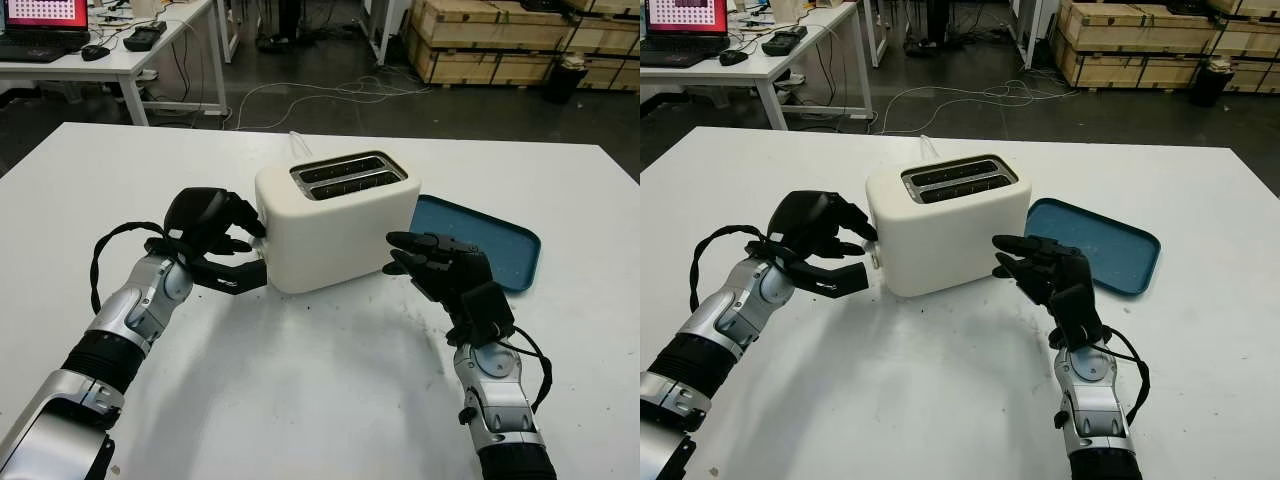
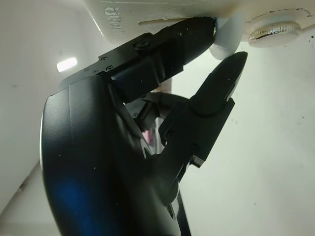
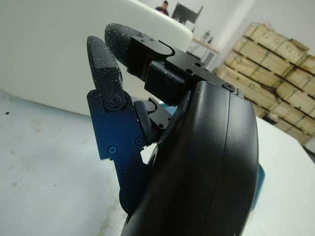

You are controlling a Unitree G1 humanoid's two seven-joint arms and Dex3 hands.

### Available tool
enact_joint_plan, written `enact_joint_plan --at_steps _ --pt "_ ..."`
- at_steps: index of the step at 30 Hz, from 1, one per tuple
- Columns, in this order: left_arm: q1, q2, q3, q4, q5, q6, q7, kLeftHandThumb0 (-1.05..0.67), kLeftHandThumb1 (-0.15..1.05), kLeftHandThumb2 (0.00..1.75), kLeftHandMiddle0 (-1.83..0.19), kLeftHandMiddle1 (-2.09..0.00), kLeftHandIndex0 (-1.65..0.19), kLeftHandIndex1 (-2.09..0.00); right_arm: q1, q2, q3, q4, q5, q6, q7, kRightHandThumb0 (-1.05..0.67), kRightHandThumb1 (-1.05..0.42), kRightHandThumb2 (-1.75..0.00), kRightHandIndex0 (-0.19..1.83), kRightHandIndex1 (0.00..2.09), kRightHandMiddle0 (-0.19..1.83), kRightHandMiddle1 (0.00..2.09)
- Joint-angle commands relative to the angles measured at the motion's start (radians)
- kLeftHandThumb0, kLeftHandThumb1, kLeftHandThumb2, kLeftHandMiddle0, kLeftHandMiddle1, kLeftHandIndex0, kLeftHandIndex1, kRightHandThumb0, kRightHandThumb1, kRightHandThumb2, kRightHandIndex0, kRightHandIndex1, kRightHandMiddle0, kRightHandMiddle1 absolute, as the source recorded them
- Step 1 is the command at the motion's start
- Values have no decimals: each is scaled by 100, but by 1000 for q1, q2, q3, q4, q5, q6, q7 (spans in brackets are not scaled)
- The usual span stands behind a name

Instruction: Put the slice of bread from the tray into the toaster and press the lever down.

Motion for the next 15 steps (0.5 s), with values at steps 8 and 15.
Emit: enact_joint_plan --at_steps 8,15 --pt "42 -283 -293 184 96 -43 -129 -25 74 0 -76 -158 -133 -2 0 -4 -8 13 3 13 -1 -46 -84 0 106 74 125 0" --pt "-34 -266 -319 178 98 -69 -171 -26 71 0 -80 -150 -135 -3 0 -1 -6 12 12 22 8 -48 -84 0 106 73 126 0"
